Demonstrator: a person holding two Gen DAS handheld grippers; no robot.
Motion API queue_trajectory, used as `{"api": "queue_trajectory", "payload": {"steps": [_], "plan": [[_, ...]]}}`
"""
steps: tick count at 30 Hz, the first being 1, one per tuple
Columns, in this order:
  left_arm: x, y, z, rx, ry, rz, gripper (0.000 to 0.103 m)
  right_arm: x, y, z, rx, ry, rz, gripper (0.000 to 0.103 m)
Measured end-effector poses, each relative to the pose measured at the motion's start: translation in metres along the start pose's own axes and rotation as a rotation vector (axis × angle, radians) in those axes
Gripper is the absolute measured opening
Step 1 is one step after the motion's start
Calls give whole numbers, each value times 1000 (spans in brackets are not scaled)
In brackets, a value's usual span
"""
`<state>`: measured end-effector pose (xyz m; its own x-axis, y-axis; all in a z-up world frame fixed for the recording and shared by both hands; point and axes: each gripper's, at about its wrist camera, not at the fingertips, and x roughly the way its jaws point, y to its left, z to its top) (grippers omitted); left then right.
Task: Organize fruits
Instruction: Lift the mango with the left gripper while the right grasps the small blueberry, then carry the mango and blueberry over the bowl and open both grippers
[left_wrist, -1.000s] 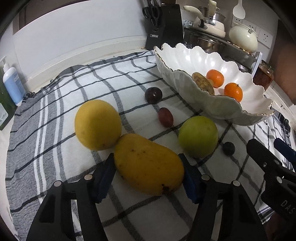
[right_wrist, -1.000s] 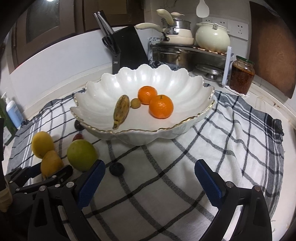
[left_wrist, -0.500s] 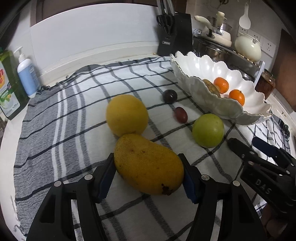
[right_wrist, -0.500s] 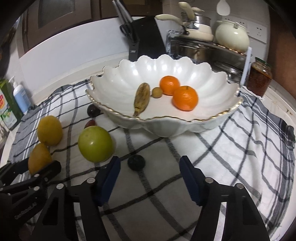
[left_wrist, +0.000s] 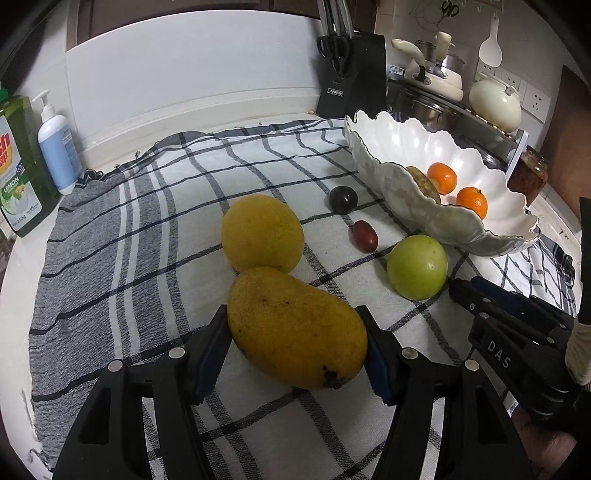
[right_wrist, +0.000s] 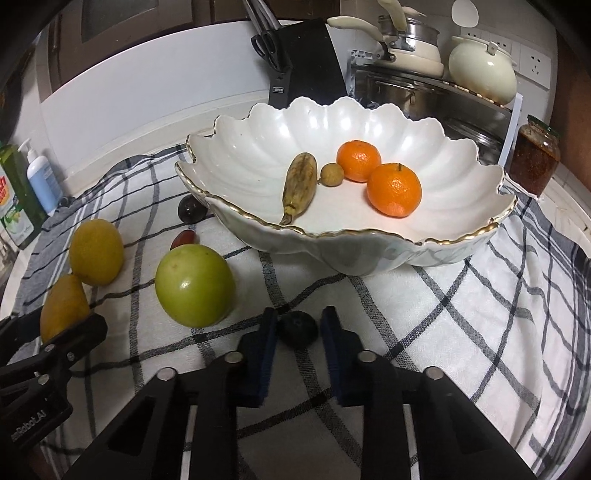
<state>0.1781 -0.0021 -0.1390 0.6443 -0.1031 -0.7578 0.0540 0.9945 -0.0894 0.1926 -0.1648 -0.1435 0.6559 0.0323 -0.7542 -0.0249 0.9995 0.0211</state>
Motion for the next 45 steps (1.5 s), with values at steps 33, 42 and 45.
{"api": "queue_trajectory", "payload": {"steps": [33, 42, 45], "plan": [[-46, -23, 16, 36, -86, -34, 64, -74, -19, 9, 33, -148, 10, 23], [-55, -43, 40, 76, -121, -69, 64, -89, -35, 23, 63, -191, -6, 23], [-54, -51, 49, 89, -126, -85, 64, -93, -43, 30, 74, -204, -15, 23]]}}
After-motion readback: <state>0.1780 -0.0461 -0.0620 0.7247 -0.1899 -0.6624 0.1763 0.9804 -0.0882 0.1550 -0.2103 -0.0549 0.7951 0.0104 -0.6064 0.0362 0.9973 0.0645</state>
